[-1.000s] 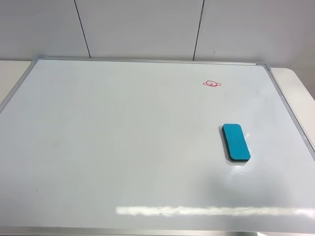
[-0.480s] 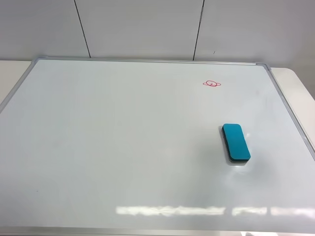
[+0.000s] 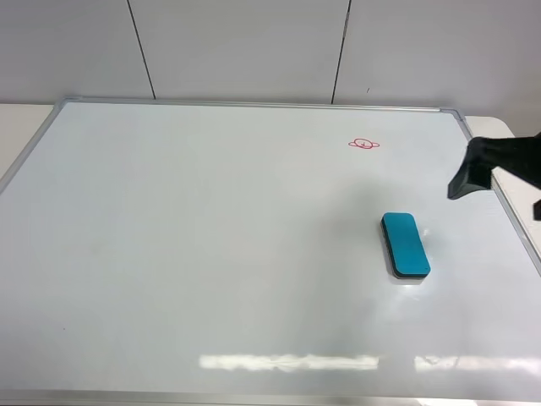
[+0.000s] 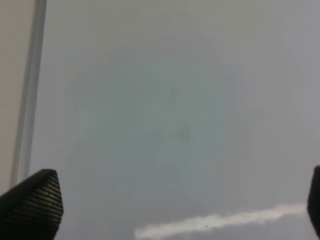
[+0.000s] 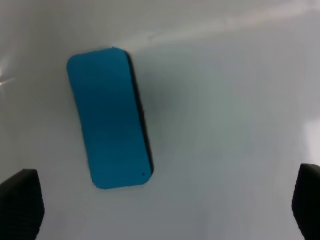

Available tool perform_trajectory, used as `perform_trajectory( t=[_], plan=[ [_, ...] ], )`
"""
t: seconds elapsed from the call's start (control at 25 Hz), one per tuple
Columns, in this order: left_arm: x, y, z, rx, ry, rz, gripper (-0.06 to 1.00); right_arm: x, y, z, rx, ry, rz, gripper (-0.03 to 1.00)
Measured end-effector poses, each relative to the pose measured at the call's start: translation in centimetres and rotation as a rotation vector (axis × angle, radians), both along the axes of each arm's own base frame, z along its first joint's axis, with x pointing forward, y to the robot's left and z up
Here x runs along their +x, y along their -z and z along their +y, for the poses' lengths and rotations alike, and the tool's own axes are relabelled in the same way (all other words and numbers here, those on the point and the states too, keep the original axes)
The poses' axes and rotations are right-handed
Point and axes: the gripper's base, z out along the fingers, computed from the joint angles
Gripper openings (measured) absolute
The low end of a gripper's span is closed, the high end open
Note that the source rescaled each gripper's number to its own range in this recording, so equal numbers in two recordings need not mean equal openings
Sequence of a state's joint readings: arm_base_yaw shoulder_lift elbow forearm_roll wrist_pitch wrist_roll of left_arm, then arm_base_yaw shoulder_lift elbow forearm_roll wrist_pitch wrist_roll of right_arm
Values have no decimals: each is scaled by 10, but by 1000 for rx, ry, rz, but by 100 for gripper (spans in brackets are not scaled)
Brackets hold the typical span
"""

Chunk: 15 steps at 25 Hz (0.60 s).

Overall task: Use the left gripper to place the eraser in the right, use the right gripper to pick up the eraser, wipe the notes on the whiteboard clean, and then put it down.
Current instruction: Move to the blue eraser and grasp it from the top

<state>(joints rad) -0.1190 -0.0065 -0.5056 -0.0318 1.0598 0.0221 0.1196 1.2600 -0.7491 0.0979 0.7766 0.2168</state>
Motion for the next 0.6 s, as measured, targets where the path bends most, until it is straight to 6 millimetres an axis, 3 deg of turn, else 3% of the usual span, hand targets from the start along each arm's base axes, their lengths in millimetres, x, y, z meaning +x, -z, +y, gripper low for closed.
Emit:
perform_trajectory(
  t=[0.2, 0.36, 0.6],
  plan=[
    [0, 0, 0, 0, 0, 0, 100, 20, 40, 23, -10, -67, 106, 100],
    [0, 0, 0, 0, 0, 0, 100, 31, 69, 29, -24, -76, 166, 100],
    [0, 0, 0, 0, 0, 0, 100, 38, 89, 31, -30, -57, 212, 100]
  ],
)
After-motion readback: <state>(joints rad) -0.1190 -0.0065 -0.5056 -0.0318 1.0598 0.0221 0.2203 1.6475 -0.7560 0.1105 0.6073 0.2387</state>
